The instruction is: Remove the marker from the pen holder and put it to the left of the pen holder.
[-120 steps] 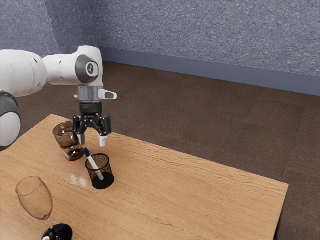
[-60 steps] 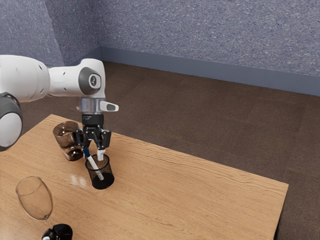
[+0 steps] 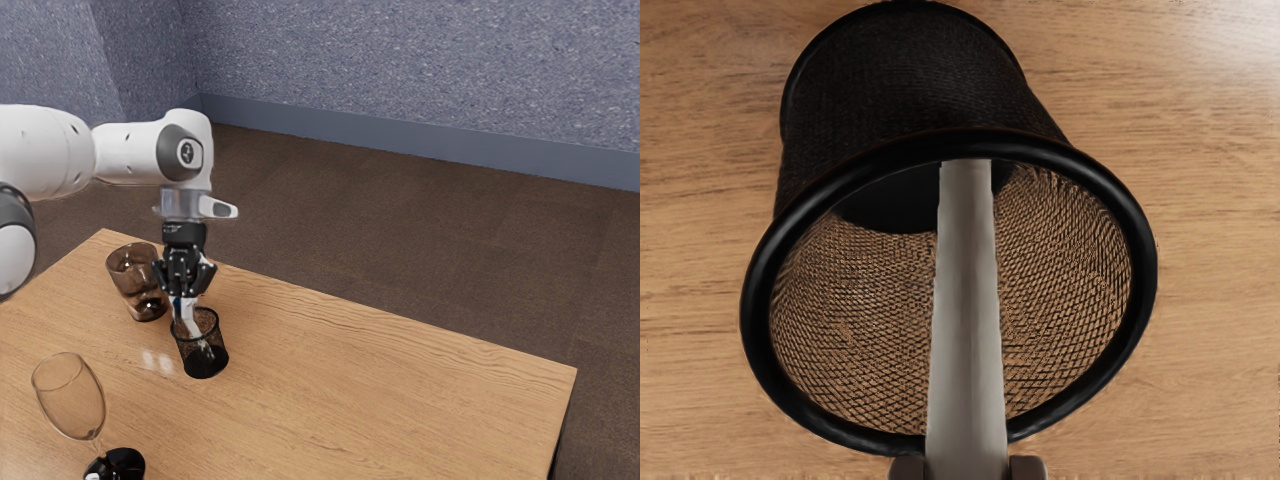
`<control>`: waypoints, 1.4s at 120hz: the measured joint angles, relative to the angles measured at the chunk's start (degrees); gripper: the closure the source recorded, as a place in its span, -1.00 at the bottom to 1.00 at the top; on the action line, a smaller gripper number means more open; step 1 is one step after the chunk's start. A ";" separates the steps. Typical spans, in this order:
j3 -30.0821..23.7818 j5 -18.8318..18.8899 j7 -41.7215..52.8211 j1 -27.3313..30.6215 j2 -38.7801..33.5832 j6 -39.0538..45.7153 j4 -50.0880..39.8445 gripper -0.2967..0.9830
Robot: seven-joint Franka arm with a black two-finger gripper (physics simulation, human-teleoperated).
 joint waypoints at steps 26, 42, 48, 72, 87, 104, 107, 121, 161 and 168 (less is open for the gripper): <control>0.37 4.09 0.07 -0.29 -5.78 -1.87 2.83 0.66; 0.39 6.25 0.13 -0.36 -6.02 -5.38 8.57 0.67; 0.34 6.64 0.16 -0.07 -4.76 -6.44 11.05 0.67; -0.04 5.18 0.32 5.06 6.14 -1.63 16.71 0.67; -0.08 4.19 0.41 6.34 7.25 5.00 14.83 0.67; -0.56 3.58 0.37 6.04 7.09 12.56 8.29 0.67; -0.73 3.57 0.34 5.95 6.99 13.46 7.39 0.67; -0.96 3.55 0.17 5.73 5.91 16.20 4.15 0.65; -0.93 2.61 0.05 4.06 0.39 18.11 -4.87 0.31; -0.88 2.64 0.04 4.01 -0.72 18.23 -6.66 0.31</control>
